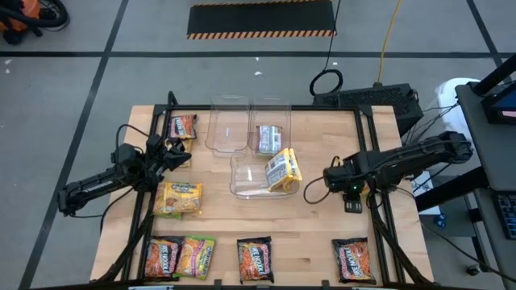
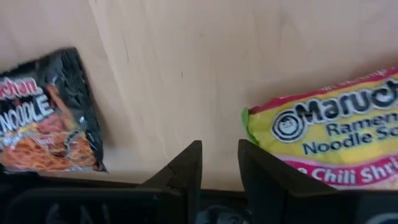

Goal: Sort Maruchan noodles
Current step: Put the green noodle pack into the top right transparent bin

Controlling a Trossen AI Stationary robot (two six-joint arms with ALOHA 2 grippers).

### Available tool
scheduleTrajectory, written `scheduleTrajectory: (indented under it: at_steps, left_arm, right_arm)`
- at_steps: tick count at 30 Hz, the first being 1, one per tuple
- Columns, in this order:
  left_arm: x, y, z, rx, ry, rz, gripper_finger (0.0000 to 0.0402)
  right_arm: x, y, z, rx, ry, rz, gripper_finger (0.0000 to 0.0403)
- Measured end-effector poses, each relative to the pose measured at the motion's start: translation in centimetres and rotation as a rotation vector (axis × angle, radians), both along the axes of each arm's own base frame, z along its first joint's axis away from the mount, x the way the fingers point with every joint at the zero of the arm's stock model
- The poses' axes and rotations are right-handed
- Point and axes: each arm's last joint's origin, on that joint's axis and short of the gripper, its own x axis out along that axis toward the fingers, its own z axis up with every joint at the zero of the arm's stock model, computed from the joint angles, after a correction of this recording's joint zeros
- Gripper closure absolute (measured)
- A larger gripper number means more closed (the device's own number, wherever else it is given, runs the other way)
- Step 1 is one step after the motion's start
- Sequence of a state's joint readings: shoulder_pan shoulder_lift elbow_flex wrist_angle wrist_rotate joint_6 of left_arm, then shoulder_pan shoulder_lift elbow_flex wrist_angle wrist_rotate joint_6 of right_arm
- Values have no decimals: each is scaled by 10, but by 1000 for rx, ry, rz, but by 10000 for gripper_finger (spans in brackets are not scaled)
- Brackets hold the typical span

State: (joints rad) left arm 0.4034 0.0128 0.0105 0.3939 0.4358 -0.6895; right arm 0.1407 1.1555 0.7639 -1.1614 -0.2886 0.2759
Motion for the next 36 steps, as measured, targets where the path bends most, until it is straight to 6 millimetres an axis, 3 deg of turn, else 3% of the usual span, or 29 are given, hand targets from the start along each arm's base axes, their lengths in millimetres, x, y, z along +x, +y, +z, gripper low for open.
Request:
scheduleTrajectory:
  at_steps: [17, 36]
  left_arm:
    - [0, 0, 0, -11, 3, -14, 376]
    - [0, 0, 0, -21, 4, -18, 376]
  right_arm:
    - [-6, 11, -37, -78, -105, 146, 303]
    - [-14, 8, -38, -147, -31, 158, 303]
